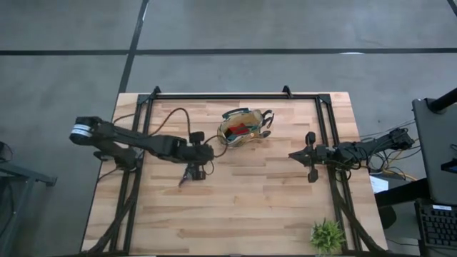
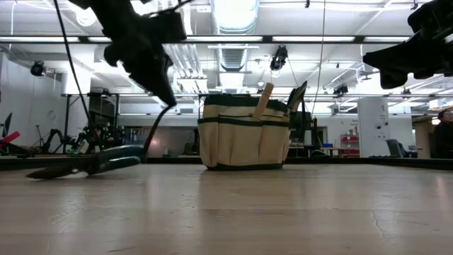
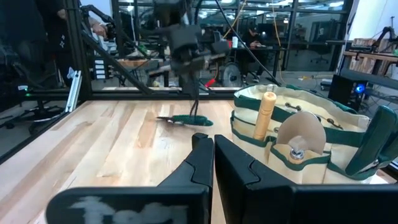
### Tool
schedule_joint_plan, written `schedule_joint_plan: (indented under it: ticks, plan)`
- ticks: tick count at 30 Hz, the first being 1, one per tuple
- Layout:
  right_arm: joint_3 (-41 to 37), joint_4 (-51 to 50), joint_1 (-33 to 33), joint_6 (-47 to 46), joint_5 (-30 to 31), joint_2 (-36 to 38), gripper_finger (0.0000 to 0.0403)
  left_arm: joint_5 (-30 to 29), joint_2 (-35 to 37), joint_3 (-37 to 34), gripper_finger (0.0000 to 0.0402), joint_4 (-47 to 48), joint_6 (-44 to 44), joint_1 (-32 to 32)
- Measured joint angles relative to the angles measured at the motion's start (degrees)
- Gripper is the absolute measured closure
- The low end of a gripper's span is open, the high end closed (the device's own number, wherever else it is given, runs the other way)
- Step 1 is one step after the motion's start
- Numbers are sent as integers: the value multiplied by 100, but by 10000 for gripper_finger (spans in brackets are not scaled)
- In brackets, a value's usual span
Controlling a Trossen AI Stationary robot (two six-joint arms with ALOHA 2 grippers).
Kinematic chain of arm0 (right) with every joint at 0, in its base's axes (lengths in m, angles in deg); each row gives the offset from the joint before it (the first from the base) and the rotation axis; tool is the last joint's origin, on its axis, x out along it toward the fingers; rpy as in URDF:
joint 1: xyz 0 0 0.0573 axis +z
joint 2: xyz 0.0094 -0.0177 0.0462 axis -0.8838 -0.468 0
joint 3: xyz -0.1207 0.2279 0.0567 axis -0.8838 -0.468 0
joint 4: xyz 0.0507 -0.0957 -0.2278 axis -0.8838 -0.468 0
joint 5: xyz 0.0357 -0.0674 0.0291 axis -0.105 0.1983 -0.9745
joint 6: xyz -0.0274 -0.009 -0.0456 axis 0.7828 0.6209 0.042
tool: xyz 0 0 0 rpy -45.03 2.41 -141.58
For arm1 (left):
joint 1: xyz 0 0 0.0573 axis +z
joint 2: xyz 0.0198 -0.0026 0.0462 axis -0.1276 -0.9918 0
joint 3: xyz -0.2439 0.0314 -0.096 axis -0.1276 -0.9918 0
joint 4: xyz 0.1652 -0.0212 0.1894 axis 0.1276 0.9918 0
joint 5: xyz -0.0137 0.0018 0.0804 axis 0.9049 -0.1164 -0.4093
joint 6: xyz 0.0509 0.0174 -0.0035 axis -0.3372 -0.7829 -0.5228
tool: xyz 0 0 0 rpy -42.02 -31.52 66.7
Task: Pick & Place Garden tools in Gardening bag
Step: Put the shear scissors into the gardening bag
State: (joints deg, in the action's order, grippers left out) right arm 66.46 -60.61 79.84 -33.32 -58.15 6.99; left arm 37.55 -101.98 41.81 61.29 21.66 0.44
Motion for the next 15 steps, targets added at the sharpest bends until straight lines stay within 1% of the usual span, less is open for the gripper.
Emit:
schedule_joint_plan:
  ticks: [15]
  plan:
    - [0, -2, 0, 0, 0, 0, 394, -813, 1018, 54, 401, -79, -275, 8]
